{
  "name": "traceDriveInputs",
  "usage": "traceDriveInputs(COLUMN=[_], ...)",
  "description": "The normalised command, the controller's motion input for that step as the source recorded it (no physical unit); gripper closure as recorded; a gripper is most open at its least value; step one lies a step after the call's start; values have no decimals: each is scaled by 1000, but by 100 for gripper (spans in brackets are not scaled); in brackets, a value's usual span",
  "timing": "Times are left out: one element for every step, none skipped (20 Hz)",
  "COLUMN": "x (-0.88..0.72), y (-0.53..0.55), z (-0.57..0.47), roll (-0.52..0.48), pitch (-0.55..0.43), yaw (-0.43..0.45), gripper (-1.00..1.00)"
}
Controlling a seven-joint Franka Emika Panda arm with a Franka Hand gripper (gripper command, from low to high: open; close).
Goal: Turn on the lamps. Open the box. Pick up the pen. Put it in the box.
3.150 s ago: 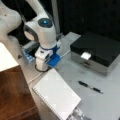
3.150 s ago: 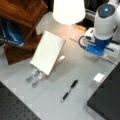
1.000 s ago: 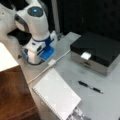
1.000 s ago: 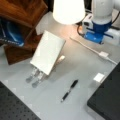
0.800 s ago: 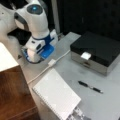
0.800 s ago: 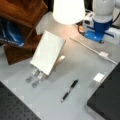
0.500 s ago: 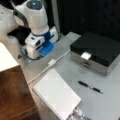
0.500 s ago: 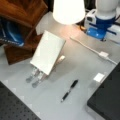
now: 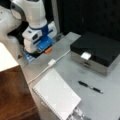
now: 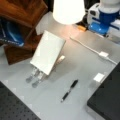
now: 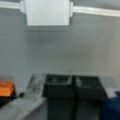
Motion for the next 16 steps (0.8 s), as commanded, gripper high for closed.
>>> traceDriveInputs(x=[54, 91, 131, 152, 175, 199, 225, 254, 267, 268, 273, 293, 314, 339, 347, 367], y=[103, 105, 112, 115, 122, 128, 131, 128, 125, 121, 114, 111, 111, 114, 115, 119], z=[215, 204, 190, 173, 165, 168, 178, 194, 198, 191, 184, 194, 214, 243, 252, 278], roll=[-30, -32, -31, -31, -34, -36, -34, -34, -34, -34, -34, -37, -38, -41, -42, -47], pitch=[82, 85, 84, 89, 93, 101, 106, 106, 110, 116, 125, 137, 158, 172, 179, 200], yaw=[-91, -105, -111, -111, -109, -106, -99, -93, -85, -80, -81, -84, -90, -95, -96, -108], gripper=[-100, -100, -100, -100, -100, -100, -100, -100, -100, -100, -100, -100, -100, -100, -100, -100])
